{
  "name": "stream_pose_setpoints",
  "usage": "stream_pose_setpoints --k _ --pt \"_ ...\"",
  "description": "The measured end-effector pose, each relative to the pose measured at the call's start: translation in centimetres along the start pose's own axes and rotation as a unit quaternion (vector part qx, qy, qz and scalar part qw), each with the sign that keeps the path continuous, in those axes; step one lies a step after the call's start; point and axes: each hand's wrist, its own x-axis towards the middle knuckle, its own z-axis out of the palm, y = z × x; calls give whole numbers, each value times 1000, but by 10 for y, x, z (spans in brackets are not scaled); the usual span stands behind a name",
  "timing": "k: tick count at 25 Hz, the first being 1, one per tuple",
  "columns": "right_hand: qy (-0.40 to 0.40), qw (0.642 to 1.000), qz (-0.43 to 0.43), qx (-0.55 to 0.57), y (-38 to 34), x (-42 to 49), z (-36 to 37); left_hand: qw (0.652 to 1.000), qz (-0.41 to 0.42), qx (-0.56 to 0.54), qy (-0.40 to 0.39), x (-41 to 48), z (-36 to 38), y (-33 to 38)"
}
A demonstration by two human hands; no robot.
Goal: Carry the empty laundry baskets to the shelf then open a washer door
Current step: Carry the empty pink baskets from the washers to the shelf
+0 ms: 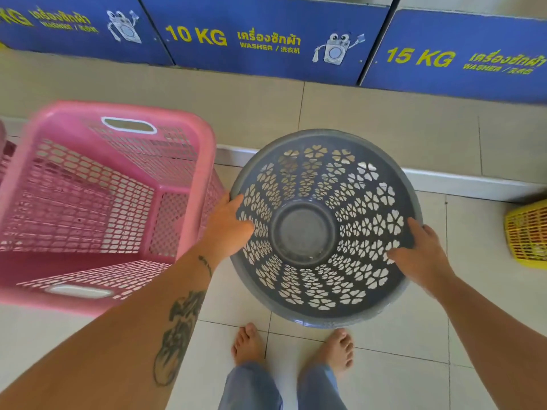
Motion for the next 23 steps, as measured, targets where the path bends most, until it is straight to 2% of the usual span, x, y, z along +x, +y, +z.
stream_pose_setpoints --k 4,9,15,23 --pt "-21 1000 20 -11 -8 -8 -5 997 -19 47 -63 -7 -15 6" --pt "-40 999 30 18 -30 -32 -16 998 11 16 -53 -29 -26 26" --pt "-22 997 -46 51 -73 -88 -19 996 83 -4 -37 -87 -60 39" --pt "-24 986 -167 8 -128 -232 -62 988 152 -28 10 -214 -145 52"
